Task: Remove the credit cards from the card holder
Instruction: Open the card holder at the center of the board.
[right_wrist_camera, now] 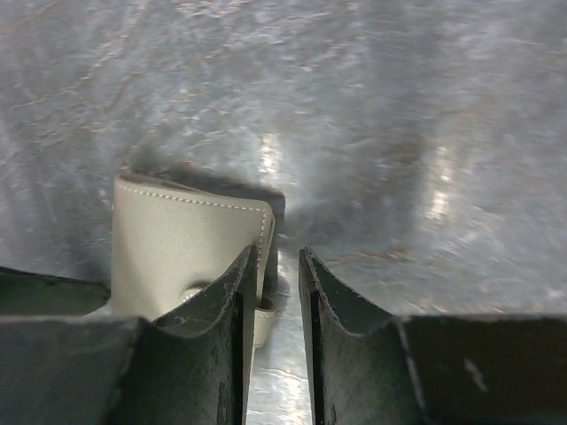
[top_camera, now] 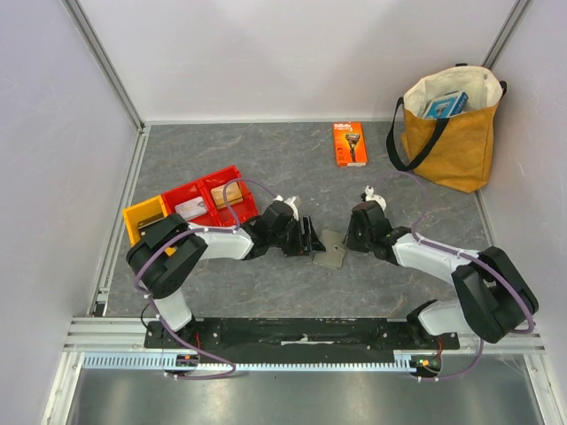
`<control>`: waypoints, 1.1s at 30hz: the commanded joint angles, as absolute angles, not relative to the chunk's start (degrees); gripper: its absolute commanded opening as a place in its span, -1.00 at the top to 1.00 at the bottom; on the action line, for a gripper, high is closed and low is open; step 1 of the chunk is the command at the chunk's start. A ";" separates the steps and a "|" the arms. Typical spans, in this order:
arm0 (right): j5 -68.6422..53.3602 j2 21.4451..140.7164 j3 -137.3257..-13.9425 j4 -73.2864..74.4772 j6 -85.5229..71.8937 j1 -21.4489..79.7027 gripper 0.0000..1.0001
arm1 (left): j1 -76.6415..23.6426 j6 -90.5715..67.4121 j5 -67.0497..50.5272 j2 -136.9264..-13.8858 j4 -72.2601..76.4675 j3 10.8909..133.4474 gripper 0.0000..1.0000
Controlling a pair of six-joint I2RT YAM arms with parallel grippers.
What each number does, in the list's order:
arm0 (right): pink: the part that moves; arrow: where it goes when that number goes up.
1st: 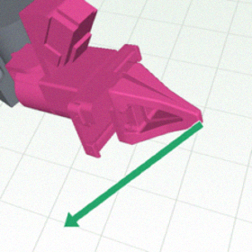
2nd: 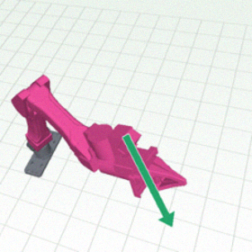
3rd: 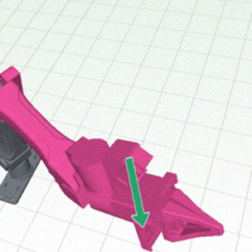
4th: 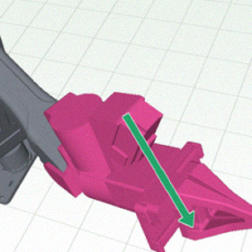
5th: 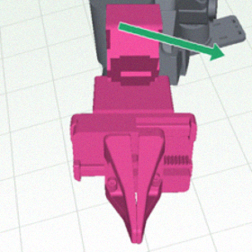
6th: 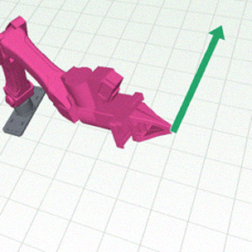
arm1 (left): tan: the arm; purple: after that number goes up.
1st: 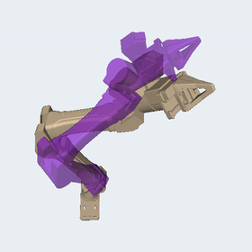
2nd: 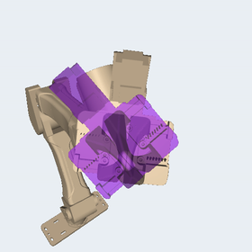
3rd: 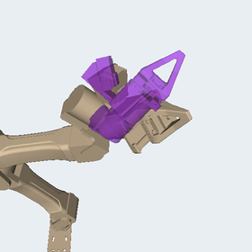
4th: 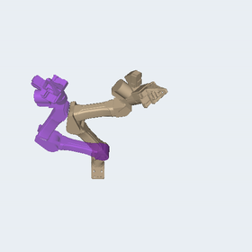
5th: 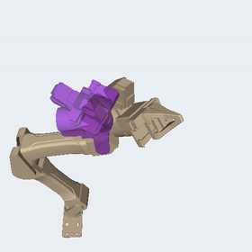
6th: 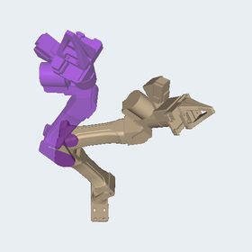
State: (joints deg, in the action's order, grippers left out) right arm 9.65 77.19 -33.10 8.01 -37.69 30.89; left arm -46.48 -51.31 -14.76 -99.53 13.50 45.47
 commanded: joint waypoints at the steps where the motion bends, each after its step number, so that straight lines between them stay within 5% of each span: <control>1: 0.89 81.03 -32.08 1.33 -36.91 30.85 0.37 | -46.93 -50.01 -15.91 -101.07 13.62 45.88 -0.36; 16: -3.51 84.38 -30.94 -3.52 -37.09 30.85 0.41 | -47.55 -55.54 -12.48 -103.36 11.25 44.56 0.17; 22: -3.35 81.92 -33.22 -0.19 -33.58 31.64 0.20 | -47.55 -56.78 -9.15 -101.61 10.20 43.33 0.95; 29: 12.11 77.78 -40.07 10.80 -29.18 41.21 -0.40 | -47.72 -57.83 -4.40 -96.69 6.51 41.40 0.97; 33: 17.92 79.36 -43.68 14.15 -28.56 46.40 -0.38 | -47.99 -58.71 -2.73 -94.66 5.19 39.99 0.97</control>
